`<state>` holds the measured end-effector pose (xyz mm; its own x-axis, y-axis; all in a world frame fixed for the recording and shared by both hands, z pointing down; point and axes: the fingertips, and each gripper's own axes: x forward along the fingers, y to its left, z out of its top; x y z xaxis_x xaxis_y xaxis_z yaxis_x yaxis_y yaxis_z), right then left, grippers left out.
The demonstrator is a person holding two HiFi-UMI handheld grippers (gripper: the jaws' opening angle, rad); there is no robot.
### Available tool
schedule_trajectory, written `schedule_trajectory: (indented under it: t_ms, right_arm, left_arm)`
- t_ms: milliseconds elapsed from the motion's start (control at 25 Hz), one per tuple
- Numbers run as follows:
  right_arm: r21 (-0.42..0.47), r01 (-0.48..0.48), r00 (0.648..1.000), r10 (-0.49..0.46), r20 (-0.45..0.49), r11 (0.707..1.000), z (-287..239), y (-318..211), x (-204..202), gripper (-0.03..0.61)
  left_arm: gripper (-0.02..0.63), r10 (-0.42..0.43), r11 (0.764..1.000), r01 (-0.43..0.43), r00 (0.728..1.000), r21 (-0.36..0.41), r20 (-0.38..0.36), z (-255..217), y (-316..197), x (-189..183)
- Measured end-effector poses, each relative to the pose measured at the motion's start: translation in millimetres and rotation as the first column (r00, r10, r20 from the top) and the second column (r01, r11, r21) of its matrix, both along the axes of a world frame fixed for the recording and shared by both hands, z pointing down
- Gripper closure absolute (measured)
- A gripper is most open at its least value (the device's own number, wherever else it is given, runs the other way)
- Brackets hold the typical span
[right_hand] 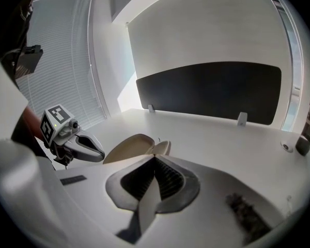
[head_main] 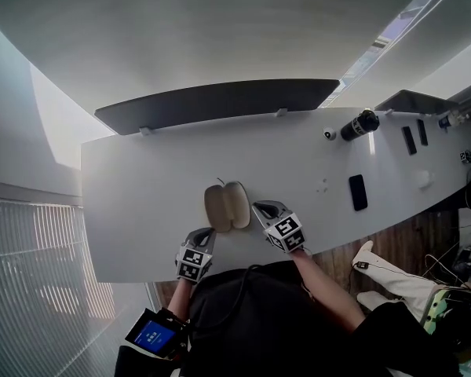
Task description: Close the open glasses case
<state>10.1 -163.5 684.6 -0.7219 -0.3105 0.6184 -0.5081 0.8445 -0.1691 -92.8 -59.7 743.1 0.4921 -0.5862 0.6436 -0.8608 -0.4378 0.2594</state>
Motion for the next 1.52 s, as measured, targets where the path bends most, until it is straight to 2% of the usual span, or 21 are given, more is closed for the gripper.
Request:
schedule_trajectory:
  t_ms: [440,1200,1520]
  right_arm:
    - [-0.023,-0.027,0.999,0.027,-0.019,0.999,13.4,-10.3,2.3,0.574]
    - [-0.111,-0.013,0.997,0.005,-0.075,0.994,53.1,-2.7,-5.3,0.574]
    - [-0.135,-0.008,0.998,0.0,-0.055,0.991,55.0,-0.6,-13.4,0.574]
  left_arm:
    - [0.606,-0.014,0.999,0.013,1.0,-0.03,-0.016,12.5,0.3,-5.2]
    - [0.606,-0.02,0.998,0.017,0.998,-0.055,-0.061,21.0,1.1,-9.2]
    - [0.606,-0.021,0.998,0.017,0.997,-0.056,-0.068,20.9,-0.4,-8.7]
